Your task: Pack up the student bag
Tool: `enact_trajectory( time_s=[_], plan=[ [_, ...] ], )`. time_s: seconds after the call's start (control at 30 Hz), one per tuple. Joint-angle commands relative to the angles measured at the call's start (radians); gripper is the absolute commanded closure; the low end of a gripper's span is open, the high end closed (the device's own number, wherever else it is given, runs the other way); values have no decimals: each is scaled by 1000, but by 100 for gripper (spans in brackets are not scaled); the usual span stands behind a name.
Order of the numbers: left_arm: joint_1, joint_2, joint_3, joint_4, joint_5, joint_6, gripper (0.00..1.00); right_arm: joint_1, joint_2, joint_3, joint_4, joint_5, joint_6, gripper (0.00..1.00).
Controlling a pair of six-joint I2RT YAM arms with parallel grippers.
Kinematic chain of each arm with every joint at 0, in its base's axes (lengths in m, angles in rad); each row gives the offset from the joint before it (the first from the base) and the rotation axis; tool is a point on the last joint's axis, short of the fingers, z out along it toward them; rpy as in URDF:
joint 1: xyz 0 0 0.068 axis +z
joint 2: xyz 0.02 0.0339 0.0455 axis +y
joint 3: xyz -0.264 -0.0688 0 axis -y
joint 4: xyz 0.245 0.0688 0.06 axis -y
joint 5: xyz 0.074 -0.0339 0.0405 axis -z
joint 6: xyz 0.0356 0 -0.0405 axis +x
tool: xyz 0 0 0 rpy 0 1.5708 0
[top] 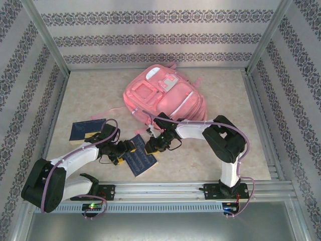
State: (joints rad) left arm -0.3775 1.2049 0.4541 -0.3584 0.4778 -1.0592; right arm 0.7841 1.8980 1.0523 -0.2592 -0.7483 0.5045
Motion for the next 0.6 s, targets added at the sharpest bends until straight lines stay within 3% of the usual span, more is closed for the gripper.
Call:
enact_trajectory(
  time_s=[0.0, 0.2, 0.37, 0.5, 0.57],
  plan=[
    [-23, 100, -50, 297, 111, 29, 24, -16, -30, 32, 8, -28, 18, 68],
    [-23, 116, -37, 300, 120, 41, 24, 2, 13, 41, 54, -146, 70, 71],
    [-23, 123, -18, 282, 126, 60, 24, 17, 70, 75, 45, -170, 77, 70],
    [-21, 90, 5, 208, 93, 92, 24, 5, 77, 98, -12, -103, 57, 91],
    [-13, 59, 23, 134, 60, 121, 22, -14, 54, 95, -27, -77, 61, 95]
  ],
)
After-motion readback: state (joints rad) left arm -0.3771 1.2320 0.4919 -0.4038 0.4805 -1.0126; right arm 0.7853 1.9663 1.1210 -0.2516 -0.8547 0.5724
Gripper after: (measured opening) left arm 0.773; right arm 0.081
